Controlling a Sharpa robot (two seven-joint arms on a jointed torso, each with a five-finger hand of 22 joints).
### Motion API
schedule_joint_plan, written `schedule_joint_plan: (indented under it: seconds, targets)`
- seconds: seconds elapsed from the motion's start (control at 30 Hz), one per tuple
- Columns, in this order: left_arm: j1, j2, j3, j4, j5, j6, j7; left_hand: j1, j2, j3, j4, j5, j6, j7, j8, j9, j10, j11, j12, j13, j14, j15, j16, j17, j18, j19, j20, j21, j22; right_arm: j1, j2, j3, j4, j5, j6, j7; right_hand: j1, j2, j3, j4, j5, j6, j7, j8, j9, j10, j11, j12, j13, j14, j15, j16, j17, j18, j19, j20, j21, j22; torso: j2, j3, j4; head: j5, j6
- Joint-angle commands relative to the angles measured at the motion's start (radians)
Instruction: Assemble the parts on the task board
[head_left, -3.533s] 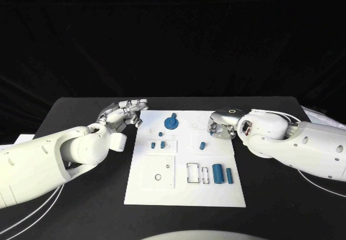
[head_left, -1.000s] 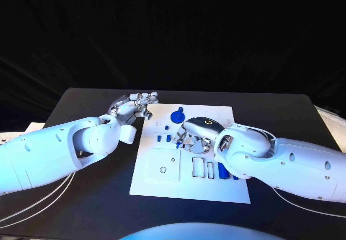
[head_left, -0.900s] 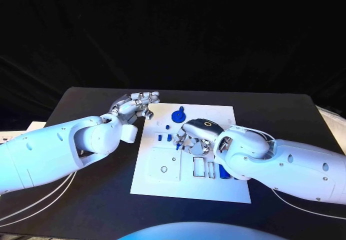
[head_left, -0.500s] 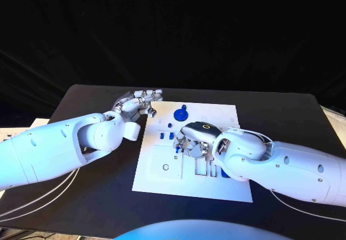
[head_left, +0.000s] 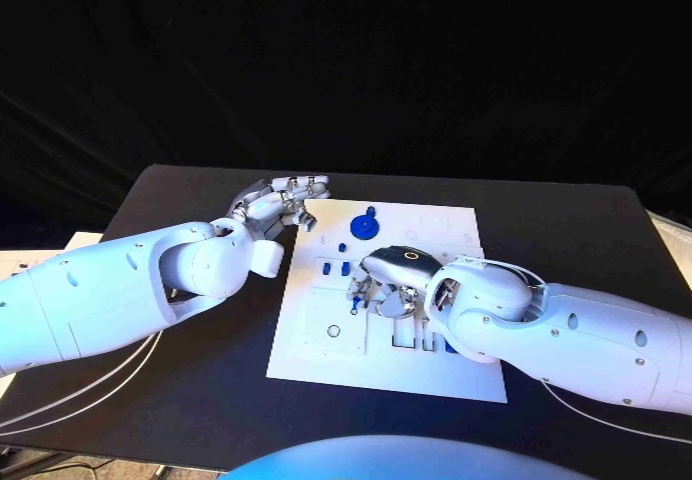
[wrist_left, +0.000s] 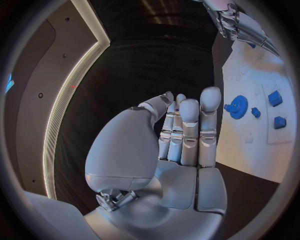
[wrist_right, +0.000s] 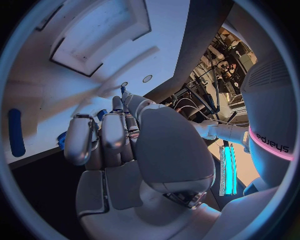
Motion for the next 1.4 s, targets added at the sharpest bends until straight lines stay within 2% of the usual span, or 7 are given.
schedule_joint_plan:
  seconds: [0.03,0.63,0.97,1.07,1.4]
  targets:
    - [0.000,0.001,0.001,-0.001,-0.005,0.019,0.003,0.009,-0.002,-0.004,0.000,0.005,-0.001,0.004,-0.001,-0.001,-0.008,-0.001,0.006,0.001,-0.008,-0.001,-0.002,-0.001,0.006,-0.007,0.001,-0.003,-0.001,-0.002,0.000,0.000,0.003,-0.015,0.029,0.010,-0.006,0.001,0.000,-0.003,-0.005,0.005,0.003,0.001,0.002,0.004,0.001,-0.007,0.001,0.028,0.006,0.006,0.000,-0.007,0.006,0.005,0.006,0.001,0.000,-0.0004,-0.0009,0.000,-0.001]
    - [0.000,0.001,0.001,0.000,-0.005,0.015,0.009,0.013,0.002,-0.005,-0.003,0.006,-0.003,0.005,-0.001,-0.001,-0.011,0.000,0.010,0.002,-0.008,0.000,0.001,-0.001,0.006,-0.007,0.002,-0.003,-0.001,-0.005,0.014,-0.003,-0.013,-0.069,0.056,-0.001,-0.008,0.001,0.001,-0.004,-0.007,0.005,0.003,0.001,0.002,0.005,0.001,-0.007,0.001,0.028,0.006,0.007,0.002,-0.007,0.006,0.005,0.006,0.002,0.000,-0.0007,0.0003,-0.003,-0.004]
    - [0.000,-0.001,0.001,0.000,-0.005,0.015,0.009,0.013,0.002,-0.005,-0.003,0.006,-0.003,0.005,-0.001,-0.001,-0.011,0.000,0.010,0.002,-0.008,0.000,0.001,-0.001,0.006,-0.007,0.002,-0.003,-0.001,-0.009,0.022,-0.007,-0.017,-0.093,0.092,-0.013,-0.013,-0.001,-0.002,-0.007,-0.012,0.006,0.002,0.001,0.003,0.006,0.001,-0.009,0.001,0.028,0.006,0.008,0.001,-0.006,0.005,0.005,0.006,0.001,0.000,-0.0007,-0.0007,-0.003,-0.007]
    - [0.000,-0.001,0.001,0.000,-0.005,0.016,0.008,0.013,0.002,-0.005,-0.003,0.006,-0.003,0.005,-0.001,-0.001,-0.011,0.000,0.010,0.002,-0.008,0.000,0.001,-0.001,0.006,-0.007,0.002,-0.003,-0.001,-0.009,0.022,-0.008,-0.020,-0.095,0.098,-0.020,-0.029,-0.009,-0.009,-0.007,-0.009,-0.002,0.004,-0.004,0.003,-0.003,0.004,-0.017,0.000,0.027,0.009,0.008,0.000,-0.006,0.004,0.006,0.005,0.001,0.000,-0.0007,-0.0007,-0.003,-0.008]
    - [0.000,-0.002,0.001,-0.002,-0.005,0.015,0.006,0.013,0.002,-0.005,-0.003,0.006,-0.003,0.005,-0.001,-0.001,-0.011,0.000,0.010,0.002,-0.008,0.000,0.001,-0.001,0.006,-0.007,0.002,-0.003,-0.001,-0.010,0.018,-0.009,-0.019,-0.069,0.115,-0.012,-0.100,-0.061,-0.071,0.010,0.030,-0.053,0.022,-0.014,-0.009,-0.059,0.025,-0.049,0.000,0.020,0.026,0.001,-0.014,-0.003,-0.008,0.021,-0.006,-0.014,-0.001,0.0003,-0.0014,-0.003,-0.008]
